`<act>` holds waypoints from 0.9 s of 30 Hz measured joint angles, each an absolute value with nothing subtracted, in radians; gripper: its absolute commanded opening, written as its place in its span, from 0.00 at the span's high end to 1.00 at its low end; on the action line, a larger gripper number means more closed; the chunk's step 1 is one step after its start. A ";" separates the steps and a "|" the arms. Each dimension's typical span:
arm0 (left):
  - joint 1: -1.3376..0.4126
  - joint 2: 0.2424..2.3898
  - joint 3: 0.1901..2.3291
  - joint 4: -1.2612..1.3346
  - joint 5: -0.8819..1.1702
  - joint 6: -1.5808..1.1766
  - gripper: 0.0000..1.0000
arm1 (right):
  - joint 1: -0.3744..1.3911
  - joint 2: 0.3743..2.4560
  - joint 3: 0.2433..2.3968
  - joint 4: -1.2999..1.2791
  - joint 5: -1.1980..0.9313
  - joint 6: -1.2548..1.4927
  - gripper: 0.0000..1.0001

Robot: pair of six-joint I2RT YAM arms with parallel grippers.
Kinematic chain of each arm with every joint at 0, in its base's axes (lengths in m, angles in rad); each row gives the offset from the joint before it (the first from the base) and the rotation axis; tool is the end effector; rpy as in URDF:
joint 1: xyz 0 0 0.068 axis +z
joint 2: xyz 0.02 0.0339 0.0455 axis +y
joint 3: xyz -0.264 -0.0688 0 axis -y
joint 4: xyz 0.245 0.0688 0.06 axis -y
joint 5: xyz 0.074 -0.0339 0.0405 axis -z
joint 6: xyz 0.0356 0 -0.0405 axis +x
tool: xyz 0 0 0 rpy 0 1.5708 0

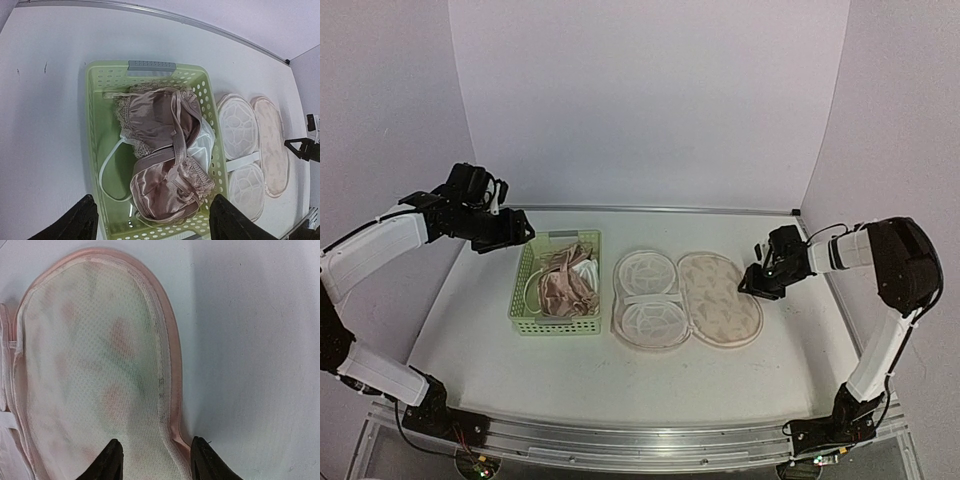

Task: Unzip the laundry bag and remove the bra
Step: Close the laundry bag lid at the center of the board.

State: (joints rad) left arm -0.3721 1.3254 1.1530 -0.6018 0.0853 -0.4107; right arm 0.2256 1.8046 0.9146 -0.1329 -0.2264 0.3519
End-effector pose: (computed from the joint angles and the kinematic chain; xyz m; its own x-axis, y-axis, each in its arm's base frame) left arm 0.2651 -0.1067 0.3101 -0.7644 -0.1287 -0.6317 0.1241 0.9322 -0.3401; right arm 0.3282 0.0835 0.1249 -0.8954 0.1391 -0.4229 -0.0248 0.9328 0.3594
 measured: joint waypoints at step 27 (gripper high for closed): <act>-0.372 1.317 1.153 -0.602 0.087 -0.413 0.22 | 0.225 1.794 0.931 -0.128 -0.203 0.323 1.00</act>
